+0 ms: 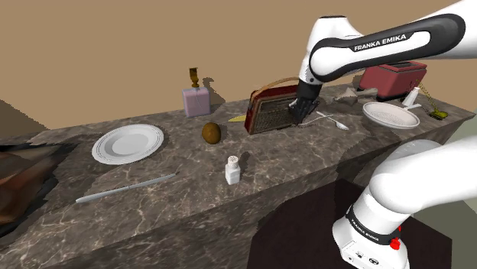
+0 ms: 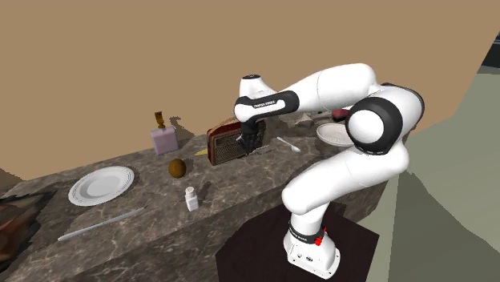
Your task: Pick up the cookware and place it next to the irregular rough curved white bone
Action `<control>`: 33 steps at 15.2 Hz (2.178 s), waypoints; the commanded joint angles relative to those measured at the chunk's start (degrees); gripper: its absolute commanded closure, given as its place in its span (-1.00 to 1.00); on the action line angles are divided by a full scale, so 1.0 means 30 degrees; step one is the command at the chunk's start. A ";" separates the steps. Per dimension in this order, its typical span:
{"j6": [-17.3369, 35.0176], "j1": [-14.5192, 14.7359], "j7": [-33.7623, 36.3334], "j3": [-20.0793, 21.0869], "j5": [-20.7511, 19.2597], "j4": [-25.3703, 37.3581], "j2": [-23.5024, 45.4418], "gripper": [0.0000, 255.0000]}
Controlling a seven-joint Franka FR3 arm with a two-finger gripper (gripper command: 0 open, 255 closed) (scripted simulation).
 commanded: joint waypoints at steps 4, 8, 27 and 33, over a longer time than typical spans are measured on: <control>-0.1457 0.0008 -0.0044 0.0040 0.0046 0.1064 -0.0382 1.00; -0.2558 0.0027 -0.0060 0.0085 0.0090 0.1979 -0.0568 1.00; -0.3055 -0.2557 -0.7283 -0.6219 -0.2886 0.5225 0.1617 1.00; -0.2697 -0.2829 -1.0322 -0.8859 -0.3029 0.7502 0.3929 1.00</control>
